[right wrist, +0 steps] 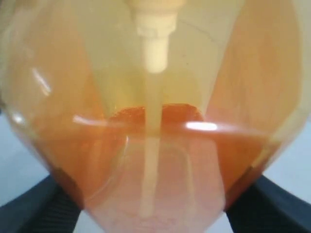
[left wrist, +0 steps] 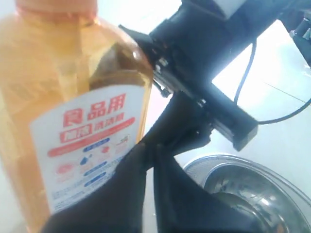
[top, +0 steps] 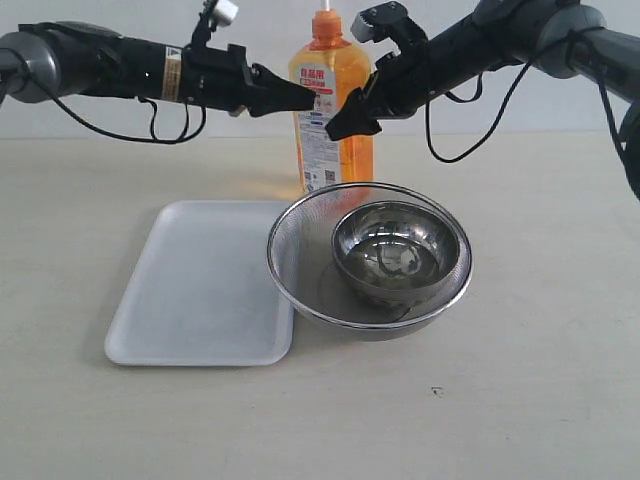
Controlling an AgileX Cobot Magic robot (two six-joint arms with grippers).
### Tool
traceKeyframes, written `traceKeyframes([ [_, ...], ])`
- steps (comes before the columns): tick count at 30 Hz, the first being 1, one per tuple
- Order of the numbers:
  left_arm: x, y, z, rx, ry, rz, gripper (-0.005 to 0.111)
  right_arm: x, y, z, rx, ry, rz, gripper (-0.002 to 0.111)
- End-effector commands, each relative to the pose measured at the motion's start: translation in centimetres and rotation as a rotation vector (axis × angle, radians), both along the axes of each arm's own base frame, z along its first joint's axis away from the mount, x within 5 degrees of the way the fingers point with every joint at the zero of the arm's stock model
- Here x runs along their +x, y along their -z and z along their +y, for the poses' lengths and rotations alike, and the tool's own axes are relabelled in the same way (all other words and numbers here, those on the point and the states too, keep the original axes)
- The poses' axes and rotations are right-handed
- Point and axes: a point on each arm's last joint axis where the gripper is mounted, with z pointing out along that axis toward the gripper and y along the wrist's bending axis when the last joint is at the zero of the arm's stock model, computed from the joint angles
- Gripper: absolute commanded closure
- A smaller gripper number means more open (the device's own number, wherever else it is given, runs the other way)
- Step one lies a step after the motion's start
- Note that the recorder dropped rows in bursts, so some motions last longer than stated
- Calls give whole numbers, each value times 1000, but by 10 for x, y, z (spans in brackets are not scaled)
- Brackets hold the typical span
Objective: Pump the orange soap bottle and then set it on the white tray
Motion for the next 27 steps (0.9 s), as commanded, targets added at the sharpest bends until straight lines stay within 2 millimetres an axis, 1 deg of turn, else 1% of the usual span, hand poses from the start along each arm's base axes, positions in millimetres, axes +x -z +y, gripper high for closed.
traceKeyframes([
  [1, -1, -26, 21, -25, -19, -31, 102, 4, -14, -4, -7, 44, -67, 108],
  [5, -3, -35, 39, -24, -59, -28, 102, 7, -11, -10, -68, 78, -80, 108],
  [10, -14, -40, 58, 30, -146, -69, 102, 13, -11, -28, -65, 126, -68, 108],
  [16, -35, -52, 66, 96, -206, -137, 102, 17, -10, -57, -63, 170, -31, 108],
  [18, -42, -56, 67, 112, -228, -147, 102, 17, -9, -63, -65, 170, -18, 108],
  [23, -61, -77, 70, 134, -243, -202, 102, 17, -8, -81, -72, 176, 17, 108],
  [24, -65, -80, 70, 134, -245, -206, 102, 17, -7, -81, -74, 173, 21, 108],
  [25, -68, -85, 70, 136, -252, -212, 102, 17, -7, -86, -81, 178, 28, 108],
  [27, -75, -90, 72, 149, -269, -232, 102, 17, -6, -90, -90, 177, 37, 108],
])
